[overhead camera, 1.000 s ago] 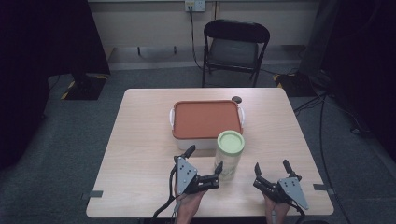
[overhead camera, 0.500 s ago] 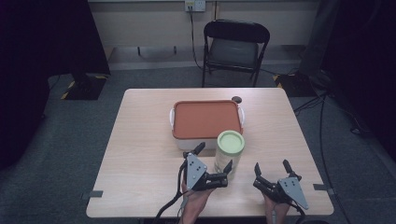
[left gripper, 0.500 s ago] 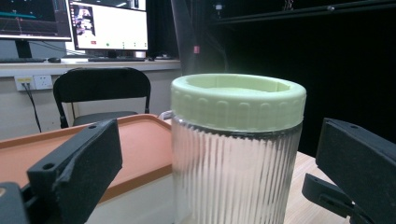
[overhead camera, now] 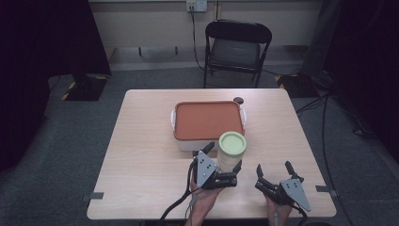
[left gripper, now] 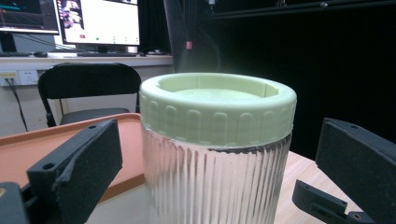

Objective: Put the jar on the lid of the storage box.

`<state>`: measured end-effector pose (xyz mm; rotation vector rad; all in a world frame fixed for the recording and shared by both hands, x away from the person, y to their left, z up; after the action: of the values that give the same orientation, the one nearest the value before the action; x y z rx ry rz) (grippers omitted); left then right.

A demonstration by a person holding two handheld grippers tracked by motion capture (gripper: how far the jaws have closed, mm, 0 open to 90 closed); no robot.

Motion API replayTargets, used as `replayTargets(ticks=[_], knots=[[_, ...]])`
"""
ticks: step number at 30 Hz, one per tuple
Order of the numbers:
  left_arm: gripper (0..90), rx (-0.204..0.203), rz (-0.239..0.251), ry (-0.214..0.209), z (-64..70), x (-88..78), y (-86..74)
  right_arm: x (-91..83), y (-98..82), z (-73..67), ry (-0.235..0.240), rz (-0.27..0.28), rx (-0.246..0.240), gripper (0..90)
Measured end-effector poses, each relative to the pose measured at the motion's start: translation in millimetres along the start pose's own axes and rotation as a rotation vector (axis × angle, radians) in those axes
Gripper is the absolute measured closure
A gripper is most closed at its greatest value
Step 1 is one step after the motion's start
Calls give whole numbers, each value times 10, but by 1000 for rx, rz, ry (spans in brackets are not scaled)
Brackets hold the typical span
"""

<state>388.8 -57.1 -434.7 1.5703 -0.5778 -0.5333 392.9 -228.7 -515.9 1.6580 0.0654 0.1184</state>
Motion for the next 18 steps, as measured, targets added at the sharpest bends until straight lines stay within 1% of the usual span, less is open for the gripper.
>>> replayTargets(ticks=[9,12,15,18], knots=[[1,10,-31,12,18,111,-113,-1,1,0,1,1,1,11],[1,6,-31,11,26,130,-126,-1,2,0,1,2,1,11],[1,20,-34,16,43,162,-159,-1,2,0,2,2,2,11],[1,22,-39,19,53,178,-194,-1,2,0,2,2,1,11]])
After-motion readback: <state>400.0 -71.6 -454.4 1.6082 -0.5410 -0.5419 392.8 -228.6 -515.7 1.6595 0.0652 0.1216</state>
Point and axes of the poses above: each handheld gripper's, and its own axes: x roughly forward along the jaws, y roughly out of its top, z roughly to its right, the point moved 10 cm from there along x, roughly forward along the jaws, and after that the axes turned 5 degrees about x, right-handed, at the moved point
